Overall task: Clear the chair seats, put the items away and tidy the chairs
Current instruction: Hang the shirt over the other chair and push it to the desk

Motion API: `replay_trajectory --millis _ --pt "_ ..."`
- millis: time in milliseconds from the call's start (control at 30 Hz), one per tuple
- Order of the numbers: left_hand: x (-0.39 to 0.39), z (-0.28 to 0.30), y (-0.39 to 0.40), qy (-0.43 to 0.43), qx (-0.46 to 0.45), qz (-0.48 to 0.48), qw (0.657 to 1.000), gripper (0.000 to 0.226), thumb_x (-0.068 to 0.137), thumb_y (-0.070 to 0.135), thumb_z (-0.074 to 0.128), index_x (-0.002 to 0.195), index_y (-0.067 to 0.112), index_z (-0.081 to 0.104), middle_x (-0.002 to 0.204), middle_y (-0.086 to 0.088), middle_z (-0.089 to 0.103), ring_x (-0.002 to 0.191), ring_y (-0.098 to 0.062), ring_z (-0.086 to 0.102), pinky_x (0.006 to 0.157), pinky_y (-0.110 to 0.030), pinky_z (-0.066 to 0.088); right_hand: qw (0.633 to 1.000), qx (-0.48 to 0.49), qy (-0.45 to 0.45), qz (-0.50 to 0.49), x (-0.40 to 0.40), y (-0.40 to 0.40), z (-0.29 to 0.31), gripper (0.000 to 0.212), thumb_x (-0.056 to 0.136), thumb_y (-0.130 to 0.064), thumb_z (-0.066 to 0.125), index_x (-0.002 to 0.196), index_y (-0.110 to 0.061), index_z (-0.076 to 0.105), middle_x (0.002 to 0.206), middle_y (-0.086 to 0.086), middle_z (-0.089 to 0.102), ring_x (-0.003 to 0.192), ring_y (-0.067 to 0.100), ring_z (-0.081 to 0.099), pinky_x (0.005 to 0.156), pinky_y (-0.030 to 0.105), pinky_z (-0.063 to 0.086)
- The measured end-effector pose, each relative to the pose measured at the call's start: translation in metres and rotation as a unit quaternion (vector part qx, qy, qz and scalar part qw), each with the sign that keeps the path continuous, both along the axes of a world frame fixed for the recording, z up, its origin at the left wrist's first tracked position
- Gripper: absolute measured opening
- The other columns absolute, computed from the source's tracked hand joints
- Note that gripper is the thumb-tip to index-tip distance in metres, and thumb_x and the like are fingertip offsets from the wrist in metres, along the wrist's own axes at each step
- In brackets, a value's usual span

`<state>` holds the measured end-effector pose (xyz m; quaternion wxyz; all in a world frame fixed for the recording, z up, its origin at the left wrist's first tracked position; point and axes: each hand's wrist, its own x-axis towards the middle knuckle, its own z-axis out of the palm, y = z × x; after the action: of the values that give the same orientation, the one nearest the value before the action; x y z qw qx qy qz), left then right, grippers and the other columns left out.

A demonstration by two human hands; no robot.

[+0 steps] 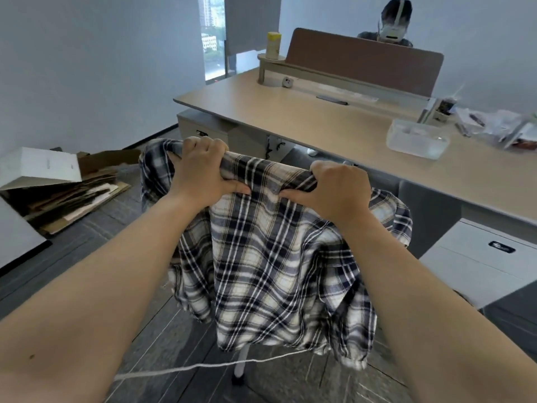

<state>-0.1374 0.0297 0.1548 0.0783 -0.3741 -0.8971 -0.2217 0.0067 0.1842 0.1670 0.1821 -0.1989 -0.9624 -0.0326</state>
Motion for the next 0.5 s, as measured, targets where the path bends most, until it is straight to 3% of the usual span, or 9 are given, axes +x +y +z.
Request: replay_trajectory --millis 267,400,500 --pt "-0.061 -0.001 0.079 -0.005 -0.005 -0.021 1.000 0.077 0.058 0.048 0.075 0.112 0.002 0.047 0.124 -0.017 0.049 0.124 -0.034 0.031 0.101 -0.046 0.033 1.000 0.006 -0.004 -0.020 -0.055 0.072 -0.001 0.065 0.069 -0.072 0.053 0.052 -0.019 0.019 0.050 -0.006 0.027 0.043 0.008 0.025 0.042 0.018 0.020" --pt "-0.099 0.000 0.124 -0.019 -0.015 -0.030 0.999 0.076 0.059 0.048 0.075 0.113 0.004 0.047 0.126 -0.015 0.047 0.124 -0.032 0.030 0.104 -0.048 0.033 0.999 0.005 0.028 -0.019 -0.090 0.113 -0.006 0.063 0.065 -0.069 0.061 0.056 -0.011 0.036 0.046 -0.004 0.030 0.042 0.017 0.035 0.043 0.014 0.019" --pt "-0.122 -0.001 0.157 -0.020 -0.013 -0.043 0.999 0.077 0.060 0.048 0.074 0.117 0.005 0.046 0.127 -0.015 0.046 0.125 -0.031 0.029 0.104 -0.046 0.031 0.998 0.009 0.059 -0.021 -0.112 0.139 -0.009 0.074 0.055 -0.069 0.067 0.045 -0.019 0.014 0.040 -0.012 0.010 0.033 0.005 0.009 0.044 0.008 0.011"
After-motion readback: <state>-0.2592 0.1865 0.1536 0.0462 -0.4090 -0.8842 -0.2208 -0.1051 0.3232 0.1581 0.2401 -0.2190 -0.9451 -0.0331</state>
